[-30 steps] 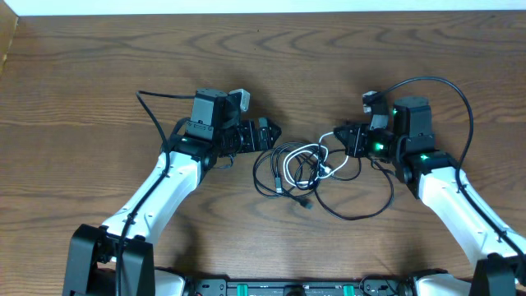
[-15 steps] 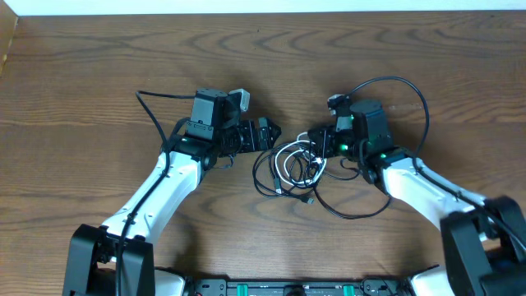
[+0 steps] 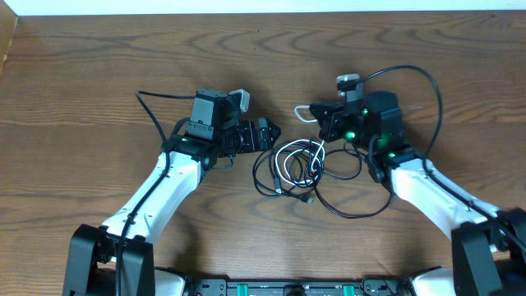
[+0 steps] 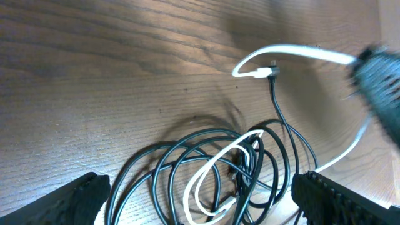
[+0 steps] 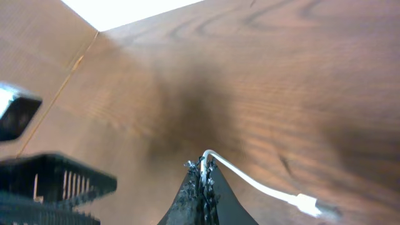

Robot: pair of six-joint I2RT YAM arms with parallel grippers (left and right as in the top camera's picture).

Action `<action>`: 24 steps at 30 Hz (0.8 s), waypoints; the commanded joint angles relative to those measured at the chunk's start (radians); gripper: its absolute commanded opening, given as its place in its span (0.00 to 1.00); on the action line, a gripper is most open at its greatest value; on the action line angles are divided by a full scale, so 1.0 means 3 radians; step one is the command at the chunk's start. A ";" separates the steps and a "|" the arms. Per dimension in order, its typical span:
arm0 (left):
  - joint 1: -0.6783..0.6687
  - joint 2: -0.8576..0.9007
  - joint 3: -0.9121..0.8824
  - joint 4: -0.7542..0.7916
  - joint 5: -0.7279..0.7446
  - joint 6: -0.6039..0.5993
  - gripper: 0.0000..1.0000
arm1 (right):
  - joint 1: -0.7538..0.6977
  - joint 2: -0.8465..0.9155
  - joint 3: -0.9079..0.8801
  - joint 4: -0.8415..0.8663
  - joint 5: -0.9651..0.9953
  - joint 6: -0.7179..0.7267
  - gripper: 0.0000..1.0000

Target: Untangle cables

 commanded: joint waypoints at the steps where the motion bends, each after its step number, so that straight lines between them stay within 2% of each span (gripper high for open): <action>1: 0.0005 -0.0018 0.0024 -0.0010 -0.0020 -0.0015 0.99 | -0.0069 -0.0135 0.0071 -0.0041 0.0540 -0.0042 0.01; 5: 0.0005 -0.0018 0.0024 -0.0010 -0.0020 -0.0015 0.99 | -0.0112 -0.0188 0.0071 -0.0132 0.0889 -0.0041 0.01; 13: 0.0005 -0.0018 0.0024 -0.0009 -0.0022 -0.0015 0.99 | -0.0122 -0.0296 0.0071 -0.1114 0.1055 -0.0043 0.02; 18: 0.0005 -0.0018 0.0024 -0.0008 -0.0023 -0.0014 0.99 | -0.0122 -0.0418 0.0071 -0.1259 0.0753 -0.0046 0.01; 24: 0.0005 -0.0018 0.0024 -0.0009 -0.0023 -0.0014 0.99 | -0.0118 -0.0860 0.0072 -0.1190 0.0266 -0.0123 0.02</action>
